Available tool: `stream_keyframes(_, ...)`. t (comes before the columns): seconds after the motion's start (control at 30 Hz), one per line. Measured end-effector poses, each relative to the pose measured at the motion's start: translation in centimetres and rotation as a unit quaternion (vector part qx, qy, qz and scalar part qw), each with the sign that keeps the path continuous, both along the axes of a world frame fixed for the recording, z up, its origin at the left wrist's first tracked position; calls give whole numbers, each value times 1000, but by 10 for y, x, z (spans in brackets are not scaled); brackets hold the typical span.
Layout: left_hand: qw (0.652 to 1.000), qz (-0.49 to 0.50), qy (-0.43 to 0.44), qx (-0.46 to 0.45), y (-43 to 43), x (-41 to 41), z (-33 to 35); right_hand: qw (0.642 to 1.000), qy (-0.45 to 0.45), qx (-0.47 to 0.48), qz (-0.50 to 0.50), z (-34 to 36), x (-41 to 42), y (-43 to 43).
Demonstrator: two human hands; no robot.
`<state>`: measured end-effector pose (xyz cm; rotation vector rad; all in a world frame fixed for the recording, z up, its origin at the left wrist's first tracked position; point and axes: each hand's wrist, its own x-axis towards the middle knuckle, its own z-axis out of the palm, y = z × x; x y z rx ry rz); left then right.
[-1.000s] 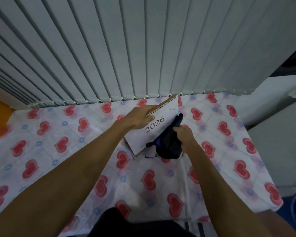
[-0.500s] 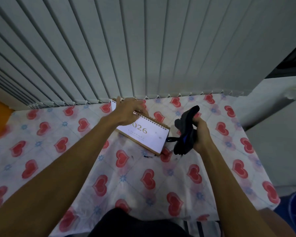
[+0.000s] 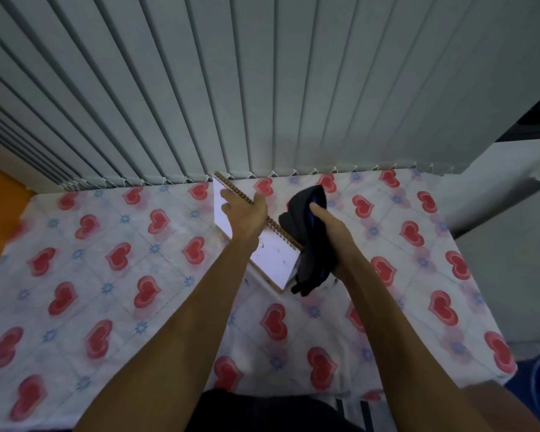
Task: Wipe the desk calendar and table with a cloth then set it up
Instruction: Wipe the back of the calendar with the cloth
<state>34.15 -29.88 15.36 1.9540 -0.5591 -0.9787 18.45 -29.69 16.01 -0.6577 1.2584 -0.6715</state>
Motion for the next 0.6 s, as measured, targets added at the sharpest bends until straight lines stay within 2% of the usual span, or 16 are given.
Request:
stream_keyframes(0.1,998,26,-40,-34,0,8,-4,997,44,-48,32,10,9,8)
stream_keyframes(0.23,996,62,-14,-59,4,15,-8,975,135,-114,133,17,29,27)
stream_keyframes(0.4,992,70,24,-106,19,24,-10,953,133,-166,214,5,52,48)
stream_keyframes(0.5,988,80,32,-128,24,38,-19,934,125,-229,244,-11,75,41)
stream_keyframes(0.6,989,81,66,-103,28,54,-28,911,175,-268,260,-36,89,24)
